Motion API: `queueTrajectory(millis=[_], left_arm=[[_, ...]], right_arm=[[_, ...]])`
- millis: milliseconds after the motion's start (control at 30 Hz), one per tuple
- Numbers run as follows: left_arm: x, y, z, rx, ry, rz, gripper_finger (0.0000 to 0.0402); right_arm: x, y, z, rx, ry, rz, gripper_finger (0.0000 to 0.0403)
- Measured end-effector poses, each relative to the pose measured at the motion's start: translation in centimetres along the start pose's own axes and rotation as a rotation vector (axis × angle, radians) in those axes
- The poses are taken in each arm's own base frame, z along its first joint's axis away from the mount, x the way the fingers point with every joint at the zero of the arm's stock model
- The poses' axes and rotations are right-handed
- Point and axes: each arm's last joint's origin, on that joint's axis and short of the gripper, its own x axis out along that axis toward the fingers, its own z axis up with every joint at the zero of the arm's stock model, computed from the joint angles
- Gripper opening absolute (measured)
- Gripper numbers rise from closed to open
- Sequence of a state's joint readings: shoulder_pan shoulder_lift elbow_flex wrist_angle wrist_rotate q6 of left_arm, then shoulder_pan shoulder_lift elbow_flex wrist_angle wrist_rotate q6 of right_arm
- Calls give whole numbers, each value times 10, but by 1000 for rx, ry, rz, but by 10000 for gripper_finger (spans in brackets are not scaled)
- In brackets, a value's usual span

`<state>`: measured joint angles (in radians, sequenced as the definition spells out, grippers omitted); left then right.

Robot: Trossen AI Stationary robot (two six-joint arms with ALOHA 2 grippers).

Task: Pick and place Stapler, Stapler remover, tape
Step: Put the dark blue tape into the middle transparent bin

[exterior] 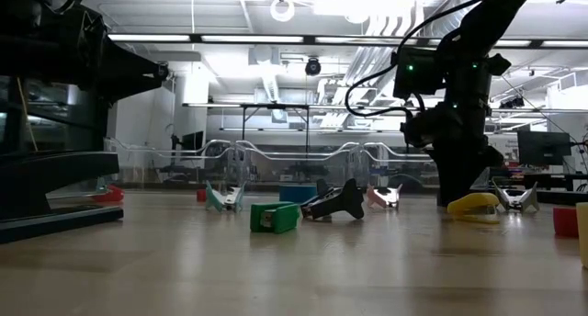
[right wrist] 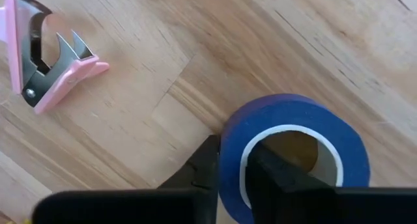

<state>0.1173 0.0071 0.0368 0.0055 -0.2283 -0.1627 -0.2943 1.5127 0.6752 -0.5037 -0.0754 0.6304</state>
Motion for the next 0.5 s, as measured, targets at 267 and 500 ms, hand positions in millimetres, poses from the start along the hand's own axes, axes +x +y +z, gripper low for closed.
queueTrajectory(millis=[267, 500], left_arm=[[0, 0, 0, 0, 0, 0, 230], [0, 0, 0, 0, 0, 0, 230]], right_arm=[[-11, 9, 12, 18, -17, 11, 33], [-45, 29, 44, 1, -105, 96, 38]])
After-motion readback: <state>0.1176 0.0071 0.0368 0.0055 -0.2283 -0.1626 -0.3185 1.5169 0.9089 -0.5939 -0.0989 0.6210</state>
